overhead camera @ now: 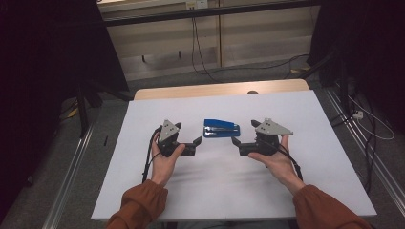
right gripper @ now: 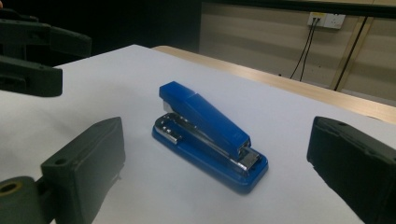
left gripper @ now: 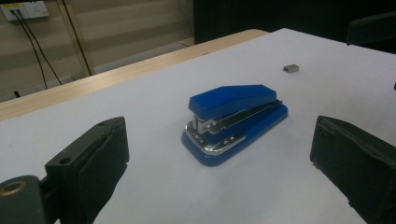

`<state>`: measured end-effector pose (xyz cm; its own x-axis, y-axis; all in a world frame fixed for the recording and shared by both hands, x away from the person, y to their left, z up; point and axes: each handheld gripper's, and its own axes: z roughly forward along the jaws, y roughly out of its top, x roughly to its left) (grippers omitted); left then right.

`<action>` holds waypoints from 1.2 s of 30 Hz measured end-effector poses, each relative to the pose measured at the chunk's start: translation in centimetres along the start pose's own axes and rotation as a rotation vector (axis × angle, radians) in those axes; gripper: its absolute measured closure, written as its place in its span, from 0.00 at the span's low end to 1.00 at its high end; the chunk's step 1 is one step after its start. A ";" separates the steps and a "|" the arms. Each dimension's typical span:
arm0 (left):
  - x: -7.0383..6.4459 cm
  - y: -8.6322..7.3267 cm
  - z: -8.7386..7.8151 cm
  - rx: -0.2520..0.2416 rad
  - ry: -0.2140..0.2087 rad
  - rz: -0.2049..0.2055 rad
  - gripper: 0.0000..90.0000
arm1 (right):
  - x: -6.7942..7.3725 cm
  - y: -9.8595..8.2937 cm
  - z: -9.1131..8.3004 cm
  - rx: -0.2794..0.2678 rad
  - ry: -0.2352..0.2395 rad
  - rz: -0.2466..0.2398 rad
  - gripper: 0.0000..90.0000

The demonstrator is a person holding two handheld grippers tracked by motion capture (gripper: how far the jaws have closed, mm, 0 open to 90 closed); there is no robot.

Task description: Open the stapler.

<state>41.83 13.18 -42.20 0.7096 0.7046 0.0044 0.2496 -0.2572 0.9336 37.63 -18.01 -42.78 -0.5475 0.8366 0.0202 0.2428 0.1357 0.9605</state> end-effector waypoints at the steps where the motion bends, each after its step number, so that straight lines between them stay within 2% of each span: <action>1: 0.1 0.1 0.2 0.002 0.000 -0.004 0.05 | -0.1 0.1 0.2 0.000 0.003 0.000 0.05; 3: 0.4 0.1 0.7 -0.006 -0.002 -0.004 0.05 | -0.2 0.2 0.7 -0.001 -0.002 0.000 0.05; 8: 1.3 0.7 1.7 -0.003 0.023 -0.007 0.06 | -0.5 0.4 1.9 0.005 -0.006 -0.001 0.06; 11: 1.8 1.4 2.4 -0.004 0.036 0.028 0.04 | -0.6 1.0 2.5 0.003 -0.001 0.008 0.09; 13: 2.1 1.8 2.8 0.003 0.041 0.035 0.04 | -0.6 1.4 3.1 -0.009 -0.009 -0.007 0.10; 19: 2.6 2.2 4.2 -0.024 0.045 0.026 0.04 | -0.3 1.9 4.7 -0.012 -0.013 -0.021 0.10; 22: 2.6 1.9 4.5 -0.019 0.026 -0.009 0.04 | -0.1 1.8 5.3 -0.008 0.001 -0.006 0.12; 24: 2.2 1.8 4.7 0.004 0.039 0.022 0.04 | -0.1 1.6 5.5 -0.003 0.004 0.004 0.13; 26: 1.9 1.8 4.7 0.010 0.047 0.043 0.04 | -0.2 1.4 5.7 0.008 0.001 -0.005 0.14; 28: 1.9 1.7 4.8 0.019 0.029 0.028 0.04 | -0.4 1.2 5.8 0.012 -0.001 0.007 0.17; 30: 2.0 1.6 4.8 0.026 0.030 0.017 0.04 | -0.6 1.2 5.8 0.011 0.005 0.016 0.19; 34: 2.0 1.5 4.8 0.043 0.034 0.017 0.04 | -0.7 1.1 5.8 0.008 0.004 0.006 0.26; 36: 2.1 1.5 4.9 0.047 0.029 0.009 0.04 | -0.6 1.1 5.9 0.008 0.005 -0.017 0.31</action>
<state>46.89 11.04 -42.58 0.6927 0.7208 0.0237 0.2743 -0.2937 0.9157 42.94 -15.18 -43.35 -0.5560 0.8312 0.0050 0.2394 0.1544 0.9586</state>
